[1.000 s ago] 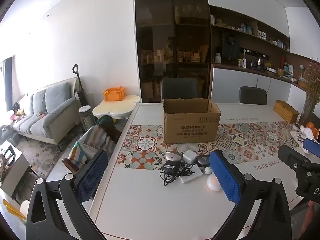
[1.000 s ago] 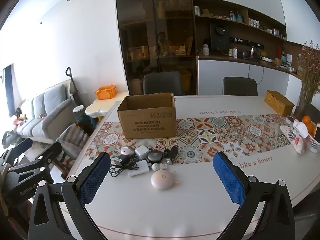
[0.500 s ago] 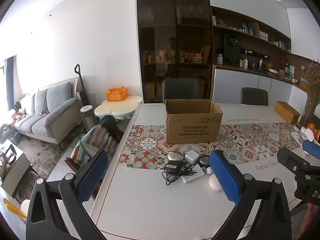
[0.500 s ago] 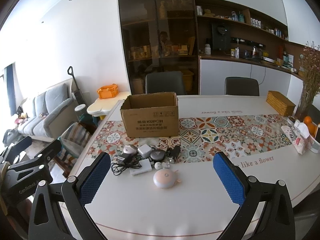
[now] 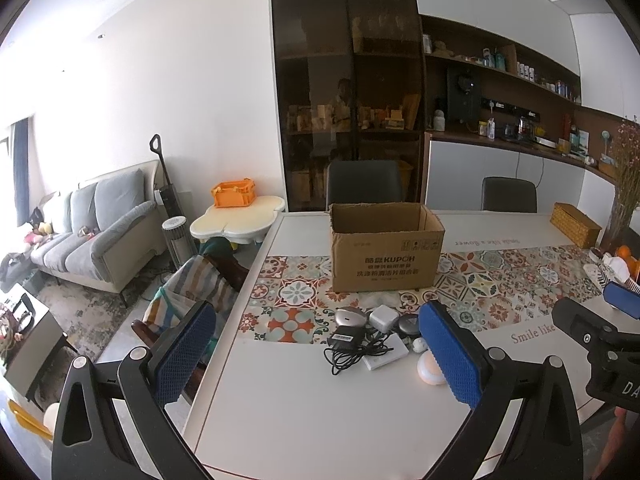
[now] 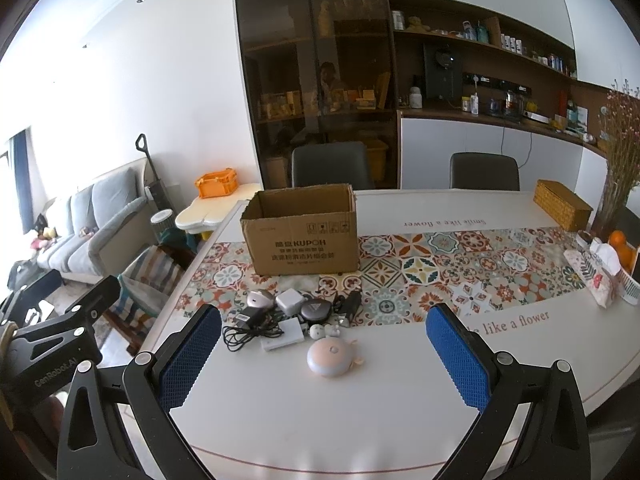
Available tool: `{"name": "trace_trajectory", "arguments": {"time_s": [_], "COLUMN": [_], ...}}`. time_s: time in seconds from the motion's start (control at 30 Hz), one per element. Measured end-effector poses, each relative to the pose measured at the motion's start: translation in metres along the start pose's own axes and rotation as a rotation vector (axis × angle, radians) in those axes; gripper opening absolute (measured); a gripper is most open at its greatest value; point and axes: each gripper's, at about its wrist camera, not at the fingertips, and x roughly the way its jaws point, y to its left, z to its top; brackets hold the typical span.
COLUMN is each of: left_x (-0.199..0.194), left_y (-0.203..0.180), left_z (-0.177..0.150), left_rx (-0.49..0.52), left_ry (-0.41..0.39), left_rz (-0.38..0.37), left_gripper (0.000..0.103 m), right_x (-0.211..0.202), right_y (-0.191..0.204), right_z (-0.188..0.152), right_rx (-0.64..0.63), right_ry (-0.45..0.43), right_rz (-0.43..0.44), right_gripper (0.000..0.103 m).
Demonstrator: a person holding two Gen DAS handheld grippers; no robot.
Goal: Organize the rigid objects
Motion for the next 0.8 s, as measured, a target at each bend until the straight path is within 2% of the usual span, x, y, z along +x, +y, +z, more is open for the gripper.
{"name": "trace_trajectory", "arguments": {"time_s": [0.8], "left_x": [0.0013], "left_y": [-0.0073], "left_z": [0.0058], "left_rx": [0.01], "left_ry": [-0.011], "left_rz": [-0.002], "left_gripper": [0.103], "right_x": [0.0047], "right_y": [-0.0094], "right_z": [0.0026], "right_rx": [0.005], "right_ry": [0.012], "right_rz": [0.017], "right_gripper": [0.103]}}
